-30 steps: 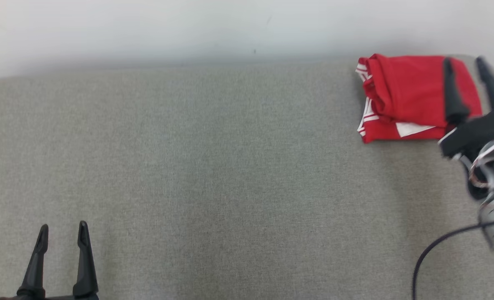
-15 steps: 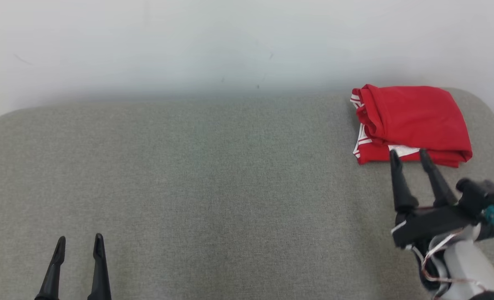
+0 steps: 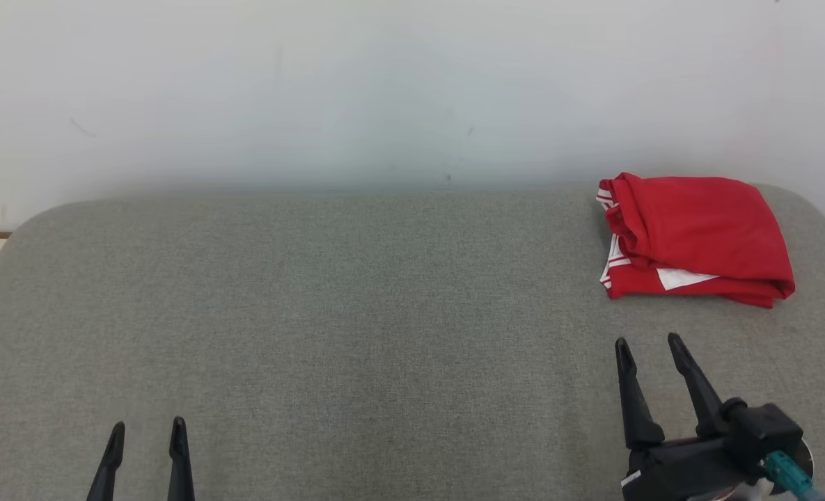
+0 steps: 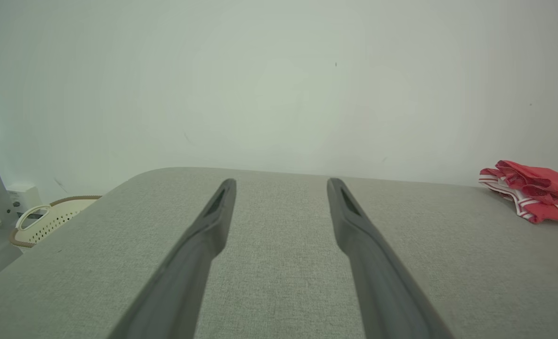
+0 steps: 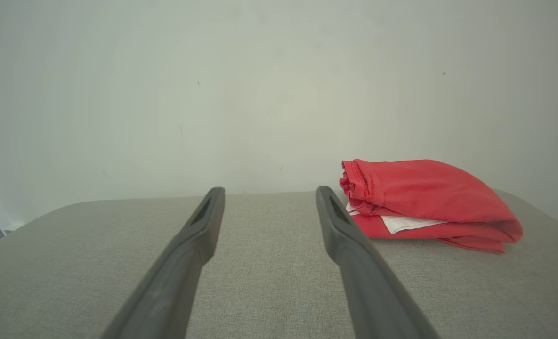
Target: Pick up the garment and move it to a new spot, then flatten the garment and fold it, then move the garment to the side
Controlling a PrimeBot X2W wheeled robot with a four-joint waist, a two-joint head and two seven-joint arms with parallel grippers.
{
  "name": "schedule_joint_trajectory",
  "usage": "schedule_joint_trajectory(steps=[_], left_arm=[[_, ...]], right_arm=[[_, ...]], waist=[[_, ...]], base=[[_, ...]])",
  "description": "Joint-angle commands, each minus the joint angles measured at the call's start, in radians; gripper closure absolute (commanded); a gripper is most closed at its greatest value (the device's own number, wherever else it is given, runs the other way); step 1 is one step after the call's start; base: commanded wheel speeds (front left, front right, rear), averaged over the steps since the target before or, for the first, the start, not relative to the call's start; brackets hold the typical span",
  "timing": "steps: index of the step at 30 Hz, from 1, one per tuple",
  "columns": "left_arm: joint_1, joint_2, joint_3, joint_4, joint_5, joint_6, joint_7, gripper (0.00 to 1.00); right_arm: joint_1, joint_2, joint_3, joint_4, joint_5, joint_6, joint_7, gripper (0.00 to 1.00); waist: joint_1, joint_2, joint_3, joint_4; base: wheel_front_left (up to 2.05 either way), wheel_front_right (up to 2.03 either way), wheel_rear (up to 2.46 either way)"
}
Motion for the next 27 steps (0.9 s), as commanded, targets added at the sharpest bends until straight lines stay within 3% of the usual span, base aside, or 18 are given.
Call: schedule_joint_trajectory(steps=[1,10,27], left_arm=[[0.022,0.001,-0.002,0.008,-0.002,0.004,-0.001,0.0],[0.036,0.015,-0.014,0.066,0.036,0.008,-0.001,0.0],[0.029,0.013,-0.01,0.083,0.021,0.013,-0.001,0.0]], right_arm=[[0.022,0.01,-0.004,-0.013,-0.023,-0.001,-0.004,0.0],[0.102,0.059,-0.069,-0.031,-0.1,-0.001,0.009,0.0],[0.087,0.065,-0.036,-0.002,-0.08,-0.001,0.009,0.0]], waist=[[0.0001,0.0,-0.007,0.005],[0.0001,0.0,-0.029,0.015],[0.0001,0.0,-0.03,0.018]], base=[[0.0,0.0,0.0],[0.0,0.0,0.0],[0.0,0.0,0.0]])
